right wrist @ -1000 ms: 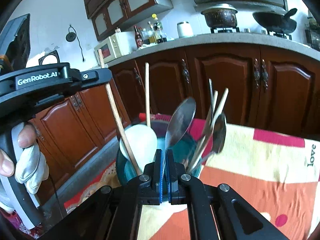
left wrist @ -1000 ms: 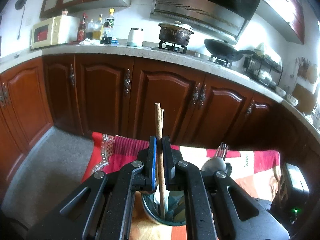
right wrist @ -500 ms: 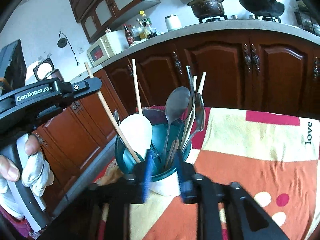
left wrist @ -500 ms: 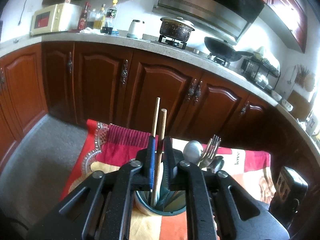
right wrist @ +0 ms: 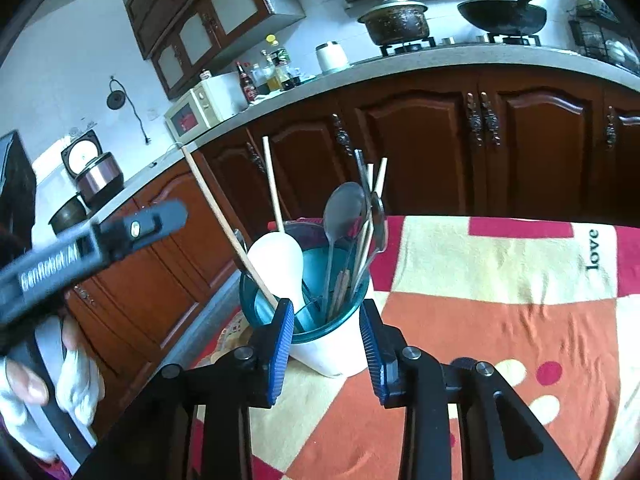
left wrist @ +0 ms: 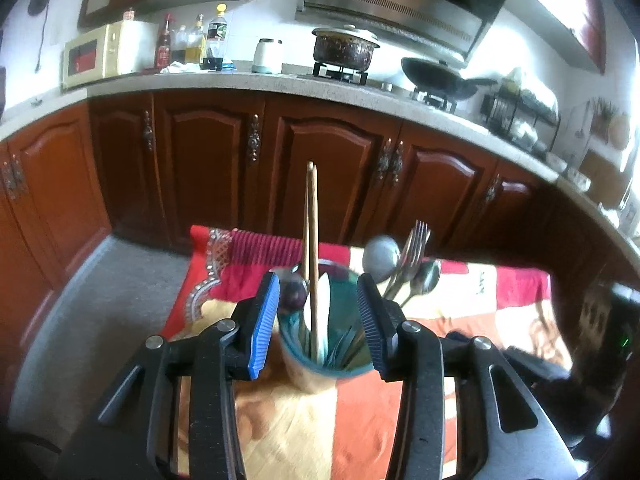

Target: Organize utensils

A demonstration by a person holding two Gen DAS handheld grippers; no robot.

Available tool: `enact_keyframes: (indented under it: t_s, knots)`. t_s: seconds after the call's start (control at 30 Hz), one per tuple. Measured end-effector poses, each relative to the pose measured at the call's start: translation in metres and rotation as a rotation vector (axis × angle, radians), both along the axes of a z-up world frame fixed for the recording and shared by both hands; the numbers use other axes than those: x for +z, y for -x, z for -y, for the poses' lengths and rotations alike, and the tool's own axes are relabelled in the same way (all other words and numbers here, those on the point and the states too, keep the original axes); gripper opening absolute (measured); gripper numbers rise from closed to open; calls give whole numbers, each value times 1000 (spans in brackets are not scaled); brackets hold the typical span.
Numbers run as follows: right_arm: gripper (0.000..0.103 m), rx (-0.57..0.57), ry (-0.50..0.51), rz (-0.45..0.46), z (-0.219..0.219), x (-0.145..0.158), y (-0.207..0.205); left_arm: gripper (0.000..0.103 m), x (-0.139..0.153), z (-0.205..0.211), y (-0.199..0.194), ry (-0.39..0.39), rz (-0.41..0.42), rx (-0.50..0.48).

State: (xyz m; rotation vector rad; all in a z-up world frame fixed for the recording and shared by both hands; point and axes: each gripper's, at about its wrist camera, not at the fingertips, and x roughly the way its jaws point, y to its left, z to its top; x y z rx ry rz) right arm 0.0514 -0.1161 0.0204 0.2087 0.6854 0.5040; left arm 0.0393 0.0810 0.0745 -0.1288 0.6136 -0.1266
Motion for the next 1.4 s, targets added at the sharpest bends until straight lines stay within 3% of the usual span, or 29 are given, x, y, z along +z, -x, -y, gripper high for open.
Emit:
enact_keyframes:
  t_s: [0.4, 1.4]
  knots:
    - [42, -73, 114, 68, -6, 30, 26, 40, -8, 11, 26, -63, -20, 33]
    - [49, -83, 131, 108, -13, 51, 51, 40, 4, 14, 56, -121, 24, 87]
